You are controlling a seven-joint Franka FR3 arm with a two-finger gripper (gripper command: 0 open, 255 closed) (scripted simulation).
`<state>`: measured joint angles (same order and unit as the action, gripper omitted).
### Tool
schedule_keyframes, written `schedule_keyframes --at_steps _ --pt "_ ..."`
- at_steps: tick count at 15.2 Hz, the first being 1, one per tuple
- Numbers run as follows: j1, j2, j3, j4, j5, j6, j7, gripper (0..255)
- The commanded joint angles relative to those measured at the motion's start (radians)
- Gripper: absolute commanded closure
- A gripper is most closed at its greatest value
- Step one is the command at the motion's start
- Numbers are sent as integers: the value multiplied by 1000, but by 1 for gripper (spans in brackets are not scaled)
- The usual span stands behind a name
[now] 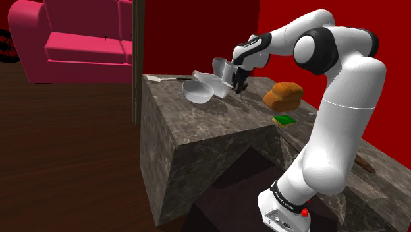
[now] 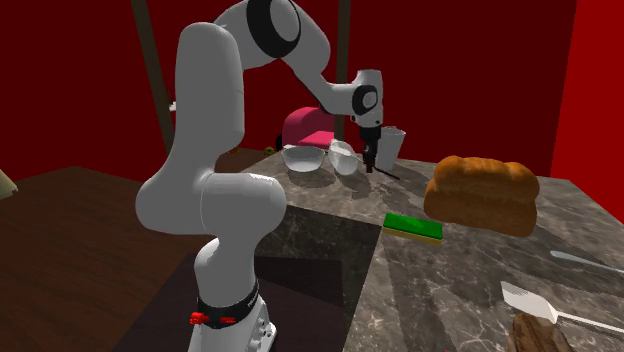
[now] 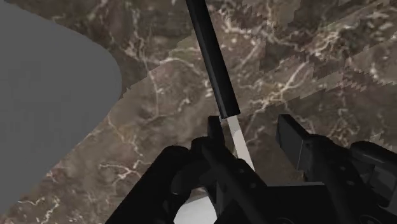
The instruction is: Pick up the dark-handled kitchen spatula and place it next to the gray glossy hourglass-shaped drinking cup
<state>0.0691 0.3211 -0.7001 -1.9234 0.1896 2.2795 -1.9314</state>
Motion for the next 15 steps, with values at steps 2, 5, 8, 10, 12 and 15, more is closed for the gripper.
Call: schedule_keyframes --at_steps 2,5,8,10,12,15 --pt "5 3 -3 -18 -14 -78 7 0" --pt "-4 26 6 1 3 -77 1 0" --pt "18 -28 -14 41 -42 -161 30 0" --pt "22 -41 -18 54 -52 -184 37 0" --pt "22 -41 -18 54 -52 -184 37 0" --pt "22 -41 -18 54 -52 -184 37 0"
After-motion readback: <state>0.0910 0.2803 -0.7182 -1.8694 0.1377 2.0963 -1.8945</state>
